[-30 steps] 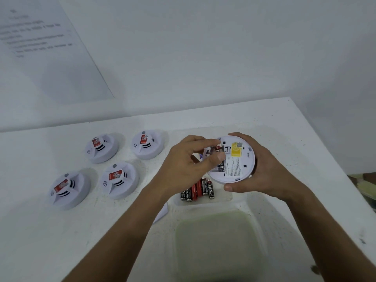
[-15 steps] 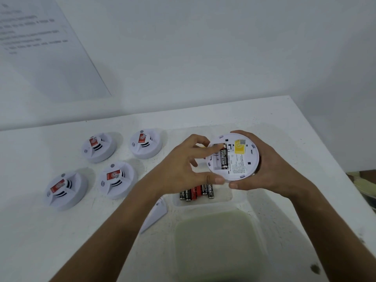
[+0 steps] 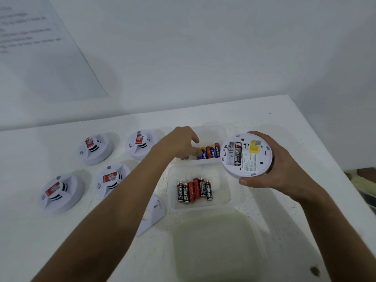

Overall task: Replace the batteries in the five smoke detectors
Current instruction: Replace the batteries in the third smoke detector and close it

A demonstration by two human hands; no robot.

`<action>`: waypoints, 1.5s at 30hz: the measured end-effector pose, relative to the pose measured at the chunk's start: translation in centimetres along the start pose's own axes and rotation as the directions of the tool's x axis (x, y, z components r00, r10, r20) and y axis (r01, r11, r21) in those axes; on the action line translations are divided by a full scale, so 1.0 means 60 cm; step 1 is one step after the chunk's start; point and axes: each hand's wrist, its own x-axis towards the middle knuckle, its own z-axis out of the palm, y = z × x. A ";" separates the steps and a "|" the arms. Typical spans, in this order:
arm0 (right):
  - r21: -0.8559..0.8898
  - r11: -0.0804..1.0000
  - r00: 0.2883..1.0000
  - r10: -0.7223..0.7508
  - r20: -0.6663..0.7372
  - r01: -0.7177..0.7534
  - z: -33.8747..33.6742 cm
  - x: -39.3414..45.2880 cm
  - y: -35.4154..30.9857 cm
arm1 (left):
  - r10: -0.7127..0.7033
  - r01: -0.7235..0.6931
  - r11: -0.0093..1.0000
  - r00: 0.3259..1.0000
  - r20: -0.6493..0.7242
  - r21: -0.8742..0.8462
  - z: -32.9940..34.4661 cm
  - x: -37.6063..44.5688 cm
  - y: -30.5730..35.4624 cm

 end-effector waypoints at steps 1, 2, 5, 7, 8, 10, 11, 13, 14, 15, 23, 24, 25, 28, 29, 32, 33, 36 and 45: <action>0.008 1.000 1.000 0.007 -0.004 -0.007 -0.002 -0.001 0.001 | 0.001 -0.001 1.000 1.000 0.024 0.009 0.001 0.004 -0.002; 0.014 1.000 1.000 0.016 -0.010 -0.016 -0.004 -0.003 0.003 | 0.006 -0.006 1.000 0.999 0.036 -0.001 0.003 0.007 -0.003; 0.016 0.999 0.999 0.038 -0.030 -0.037 -0.010 -0.008 0.009 | 0.041 -0.041 0.998 0.999 0.011 -0.040 0.006 0.012 0.001; 0.010 0.999 0.999 0.044 -0.031 -0.044 -0.011 -0.009 0.013 | 0.072 -0.072 0.997 0.997 0.014 -0.002 0.012 0.017 0.006; 0.007 0.999 0.999 0.046 -0.028 -0.046 -0.011 -0.010 0.014 | 0.083 -0.083 0.996 0.996 0.026 0.021 0.016 0.019 0.008; 0.011 0.998 0.998 0.057 -0.026 -0.056 -0.010 -0.010 0.015 | 0.091 -0.093 0.995 0.995 0.041 0.046 0.020 0.021 0.012; 0.015 0.998 0.998 0.062 -0.029 -0.062 -0.009 -0.009 0.015 | 0.093 -0.095 0.995 0.995 0.040 0.043 0.022 0.021 0.012; 0.015 0.998 0.997 0.065 -0.033 -0.065 -0.009 -0.009 0.017 | 0.107 -0.107 0.994 0.994 0.020 0.012 0.023 0.021 0.012; 0.011 0.998 0.997 0.064 -0.035 -0.063 -0.010 -0.009 0.018 | 0.116 -0.116 0.993 0.993 0.007 -0.009 0.023 0.021 0.012; 0.009 0.998 0.997 0.062 -0.036 -0.061 -0.010 -0.009 0.019 | 0.120 -0.120 0.992 0.993 -0.005 -0.034 0.024 0.022 0.011; 0.011 0.999 0.998 0.052 -0.024 -0.052 -0.007 -0.003 0.014 | 0.079 -0.145 0.947 0.970 -0.230 -0.288 0.007 -0.017 0.026; 0.011 0.999 0.999 0.045 -0.018 -0.045 -0.007 -0.001 0.013 | 0.070 -0.169 0.937 0.948 -0.311 -0.304 0.001 -0.028 0.030; 0.010 0.999 0.999 0.037 -0.012 -0.037 -0.006 0.000 0.012 | 0.060 -0.204 0.925 0.913 -0.404 -0.322 -0.006 -0.041 0.036; 0.012 1.000 1.000 0.015 0.000 -0.015 0.002 0.004 0.006 | 0.058 -0.336 0.873 0.791 -0.609 -0.354 -0.016 -0.095 0.064; 0.016 1.000 1.000 0.005 0.004 -0.005 0.006 0.006 0.003 | 0.082 -0.374 0.863 0.766 -0.638 -0.338 -0.014 -0.115 0.072; 0.041 0.999 0.999 -0.024 0.022 0.023 0.020 0.011 -0.004 | 0.175 -0.463 0.835 0.736 -0.654 -0.298 0.009 -0.158 0.085; 0.047 0.998 0.999 -0.032 0.027 0.031 0.025 0.013 -0.007 | 0.215 -0.487 0.837 0.712 -0.668 -0.250 0.019 -0.166 0.084; 0.066 0.997 0.999 -0.042 0.029 0.040 0.037 0.015 -0.013 | 0.364 -0.505 0.863 0.588 -0.722 0.023 0.044 -0.179 0.070; 0.103 0.993 0.997 -0.059 0.059 0.053 0.055 0.008 -0.037 | 0.212 -0.535 0.809 0.653 -0.727 -0.244 0.074 -0.211 0.046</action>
